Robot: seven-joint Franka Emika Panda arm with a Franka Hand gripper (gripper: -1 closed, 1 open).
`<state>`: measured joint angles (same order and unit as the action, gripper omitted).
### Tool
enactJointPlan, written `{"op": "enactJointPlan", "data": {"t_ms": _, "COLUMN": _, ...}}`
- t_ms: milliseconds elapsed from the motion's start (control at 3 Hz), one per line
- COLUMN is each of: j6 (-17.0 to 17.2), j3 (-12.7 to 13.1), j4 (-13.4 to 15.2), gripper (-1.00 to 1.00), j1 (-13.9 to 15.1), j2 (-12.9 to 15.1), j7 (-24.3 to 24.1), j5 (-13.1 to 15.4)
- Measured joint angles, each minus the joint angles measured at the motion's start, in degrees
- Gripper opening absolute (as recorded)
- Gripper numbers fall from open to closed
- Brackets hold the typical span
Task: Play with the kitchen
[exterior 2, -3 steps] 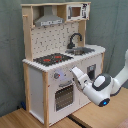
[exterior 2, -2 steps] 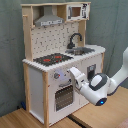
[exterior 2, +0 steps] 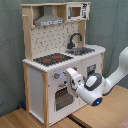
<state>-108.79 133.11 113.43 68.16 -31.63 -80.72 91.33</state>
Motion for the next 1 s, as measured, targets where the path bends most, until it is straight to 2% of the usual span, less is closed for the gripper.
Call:
{"op": "enactJointPlan", "data": {"t_ms": 333, "j6": -3.0, "j3": 0.0, "j4": -0.8, "gripper": 1.00, "j1": 1.9, "j2": -1.4, "j7": -4.3, "j5": 0.0}}
{"op": "enactJointPlan", "data": {"t_ms": 667, "j6": -7.2, "j3": 0.1, "j4": -3.0, "gripper": 1.00, "j1": 5.0, "j2": -1.6, "j7": -5.3, "j5": 0.0}}
{"op": "enactJointPlan", "data": {"t_ms": 1000, "j6": -10.9, "j3": 0.8, "j4": -5.7, "gripper": 1.00, "j1": 7.2, "j2": -3.7, "j7": -3.3, "j5": 0.0}}
